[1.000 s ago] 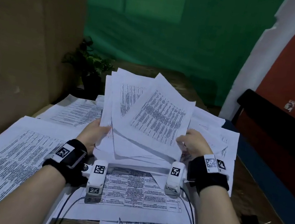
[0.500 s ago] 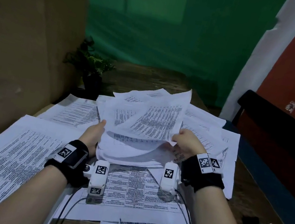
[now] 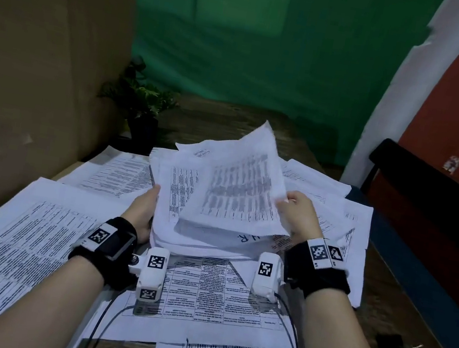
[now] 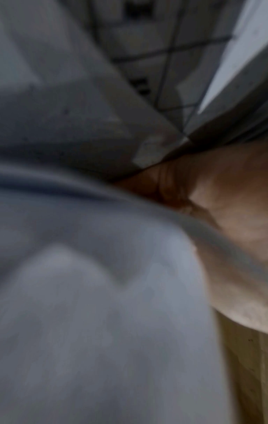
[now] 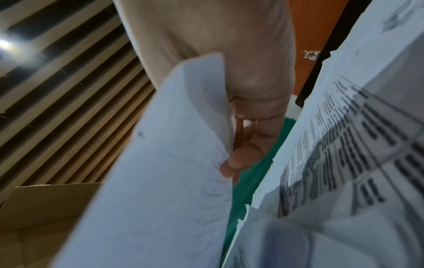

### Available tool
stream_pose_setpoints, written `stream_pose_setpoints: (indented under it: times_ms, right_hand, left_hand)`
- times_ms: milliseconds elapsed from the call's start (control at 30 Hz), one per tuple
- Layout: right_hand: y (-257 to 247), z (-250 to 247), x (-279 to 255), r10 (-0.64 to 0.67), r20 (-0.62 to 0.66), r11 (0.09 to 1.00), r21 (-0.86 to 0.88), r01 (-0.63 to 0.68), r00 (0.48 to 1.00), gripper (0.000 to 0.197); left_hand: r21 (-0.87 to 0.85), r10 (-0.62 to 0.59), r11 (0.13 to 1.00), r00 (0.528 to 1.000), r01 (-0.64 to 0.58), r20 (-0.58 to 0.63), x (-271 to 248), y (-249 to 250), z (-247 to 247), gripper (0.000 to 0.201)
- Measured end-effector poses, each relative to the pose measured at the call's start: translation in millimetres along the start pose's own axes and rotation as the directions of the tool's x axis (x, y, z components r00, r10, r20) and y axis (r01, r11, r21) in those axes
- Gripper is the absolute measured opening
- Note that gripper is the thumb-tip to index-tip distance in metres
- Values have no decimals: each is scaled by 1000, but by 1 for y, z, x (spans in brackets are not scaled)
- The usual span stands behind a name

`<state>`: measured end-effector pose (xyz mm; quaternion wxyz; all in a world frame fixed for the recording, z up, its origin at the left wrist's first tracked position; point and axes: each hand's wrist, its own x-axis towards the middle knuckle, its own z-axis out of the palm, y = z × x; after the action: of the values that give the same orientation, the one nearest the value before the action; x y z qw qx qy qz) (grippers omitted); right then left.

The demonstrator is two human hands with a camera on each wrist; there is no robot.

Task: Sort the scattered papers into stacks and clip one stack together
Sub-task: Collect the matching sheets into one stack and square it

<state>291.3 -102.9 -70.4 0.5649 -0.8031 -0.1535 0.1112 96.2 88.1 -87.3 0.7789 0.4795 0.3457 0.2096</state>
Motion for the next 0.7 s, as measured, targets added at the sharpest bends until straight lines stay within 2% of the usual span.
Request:
stream_pose_setpoints:
  times_ms: [67,133,200,233,300,333,400,467,500,533,600,667,700]
  right_hand:
    - [1,7,-3,25,69,999,-27,-24,997,11]
    - [0,19,-7,57,146,998,-2,-57,988,27]
    - [-6,24,-15,124,224,973,162,-162,967,33]
    - [-8,22,-14,151,205,952,234,-199,967,35]
    - [-6,9,-6,205,-1,929,316,-194,979,44]
    - [-2,-2,-1,243,-167,931,317,-181,956,51]
    - [7,-30,6,289,-448,954,210,-214,846,65]
    - [18,-55,7,342,-553,937,142,-319,759,74]
    - [23,-62,9,377,-541,925,183,-332,752,77]
    - [25,-66,10,419,-481,907,254,-334,771,79]
    - [28,-59,17,423,-330,872,401,-280,844,82]
    - [25,-48,21,357,-258,886,398,-238,898,86]
    - [26,-41,24,317,-218,905,361,-225,923,81]
  left_hand:
    - [-15,-61,998,996,62,58,4,0,-2,57]
    - [146,-61,988,997,55,36,7,0,-2,65]
    - [345,29,938,999,-40,35,10,-2,-4,54]
    - [404,69,911,996,-84,52,14,-4,-6,45]
    - [482,116,865,990,-140,79,19,-6,-9,29]
    - [502,125,852,989,-149,81,17,-5,-11,27]
    - [464,119,875,990,-139,72,23,-6,-14,27]
    - [429,109,894,991,-132,77,27,-7,-14,27]
    - [414,110,901,991,-129,70,29,-9,-14,29]
    - [393,114,911,992,-129,62,29,-9,-13,32]
    - [363,113,924,993,-120,42,30,-10,-14,37]
    - [365,100,925,994,-108,41,31,-10,-13,40]
    - [364,95,926,995,-103,40,33,-11,-14,42]
